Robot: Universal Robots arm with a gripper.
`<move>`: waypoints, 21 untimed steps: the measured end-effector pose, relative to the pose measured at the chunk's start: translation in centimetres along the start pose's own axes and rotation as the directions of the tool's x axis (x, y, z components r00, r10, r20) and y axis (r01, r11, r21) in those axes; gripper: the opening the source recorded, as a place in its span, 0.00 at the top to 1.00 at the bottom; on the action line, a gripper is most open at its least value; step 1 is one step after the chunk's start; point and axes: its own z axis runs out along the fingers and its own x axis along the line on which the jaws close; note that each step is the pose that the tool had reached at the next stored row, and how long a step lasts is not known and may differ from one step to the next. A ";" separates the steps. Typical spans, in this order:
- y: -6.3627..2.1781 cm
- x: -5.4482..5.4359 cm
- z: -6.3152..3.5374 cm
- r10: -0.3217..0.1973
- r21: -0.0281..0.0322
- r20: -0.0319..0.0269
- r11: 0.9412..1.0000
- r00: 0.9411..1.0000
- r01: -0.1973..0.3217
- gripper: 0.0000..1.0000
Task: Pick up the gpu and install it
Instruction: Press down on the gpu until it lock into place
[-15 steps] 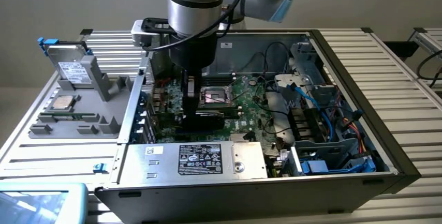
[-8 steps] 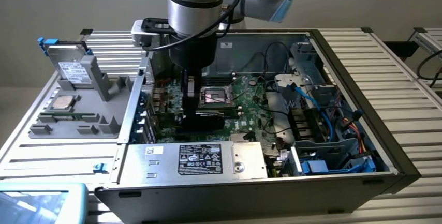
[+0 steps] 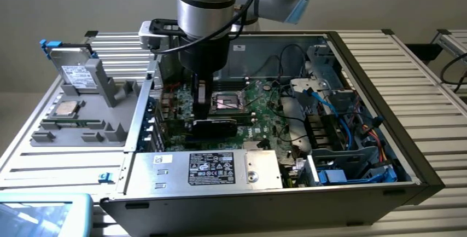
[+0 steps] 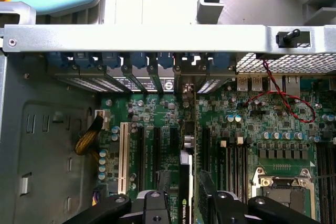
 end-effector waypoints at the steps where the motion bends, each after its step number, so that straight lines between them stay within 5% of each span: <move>1: 0.00 0.0 0.00 0.000 0.000 0.000 1.000 1.000 0.000 0.67; 5: 0.01 0.0 0.00 0.000 0.004 0.000 1.000 1.000 0.000 0.85; 9: 0.17 -0.1 0.07 0.002 0.050 0.001 0.999 1.000 -0.002 0.88; 11: 0.43 -0.2 0.22 0.002 0.061 0.001 0.998 1.000 -0.002 0.88; 21: 1.67 -0.8 1.28 0.005 0.089 0.001 0.996 1.000 -0.005 0.88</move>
